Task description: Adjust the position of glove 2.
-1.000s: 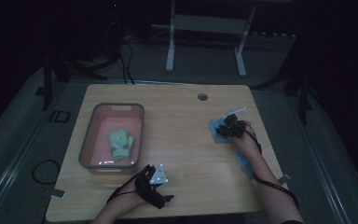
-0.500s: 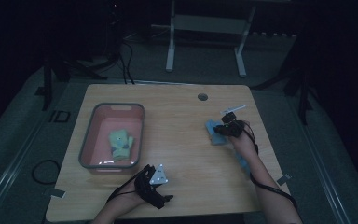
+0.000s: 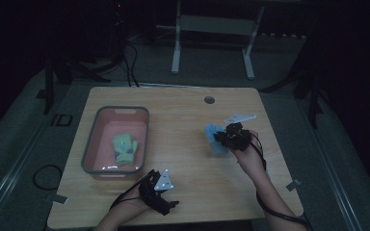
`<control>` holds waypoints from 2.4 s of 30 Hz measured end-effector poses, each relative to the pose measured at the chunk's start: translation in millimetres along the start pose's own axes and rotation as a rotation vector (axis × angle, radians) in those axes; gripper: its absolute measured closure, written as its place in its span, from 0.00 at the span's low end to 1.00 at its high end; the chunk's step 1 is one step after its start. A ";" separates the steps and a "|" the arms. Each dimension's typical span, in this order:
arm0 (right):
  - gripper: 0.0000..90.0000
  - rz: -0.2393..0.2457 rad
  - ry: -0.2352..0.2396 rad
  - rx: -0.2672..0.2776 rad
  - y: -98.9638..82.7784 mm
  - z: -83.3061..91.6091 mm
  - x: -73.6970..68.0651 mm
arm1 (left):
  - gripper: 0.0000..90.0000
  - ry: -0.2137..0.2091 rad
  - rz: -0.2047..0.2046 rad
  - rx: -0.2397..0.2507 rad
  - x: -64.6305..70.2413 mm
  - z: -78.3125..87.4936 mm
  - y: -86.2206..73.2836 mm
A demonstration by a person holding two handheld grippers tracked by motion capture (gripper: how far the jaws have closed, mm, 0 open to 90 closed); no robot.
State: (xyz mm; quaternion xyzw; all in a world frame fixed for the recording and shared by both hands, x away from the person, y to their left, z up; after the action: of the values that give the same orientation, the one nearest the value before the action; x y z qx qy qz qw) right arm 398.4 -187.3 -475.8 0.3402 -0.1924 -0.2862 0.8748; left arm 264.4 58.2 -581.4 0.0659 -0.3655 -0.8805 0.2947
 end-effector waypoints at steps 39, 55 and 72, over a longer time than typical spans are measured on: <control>0.67 0.027 0.031 -0.084 -72.2 -51.9 -71.1 | 0.10 -0.011 -0.010 0.005 -0.8 0.8 -1.7; 0.63 0.029 0.006 -0.016 -62.5 3.6 -32.3 | 0.10 -0.016 -0.013 0.008 -0.5 1.1 -1.3; 0.70 -0.040 -0.100 -0.064 -123.5 46.0 37.1 | 0.10 -0.018 -0.015 0.004 -0.6 -0.2 -1.9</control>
State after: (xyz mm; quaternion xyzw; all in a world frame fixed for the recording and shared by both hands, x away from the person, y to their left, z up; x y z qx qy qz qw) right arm 356.5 -307.7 -525.7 0.3010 -0.2198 -0.3264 0.8686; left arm 264.1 59.4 -582.9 0.0610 -0.3693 -0.8825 0.2848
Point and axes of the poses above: each handheld gripper's, and its own axes: z roughly backward along the jaws, y roughly out of its top, x roughly to its right, the point moved 3 cm from there along -z, roughly forward along the jaws, and after that the axes turned 12 degrees about z, right-handed, at the moved point
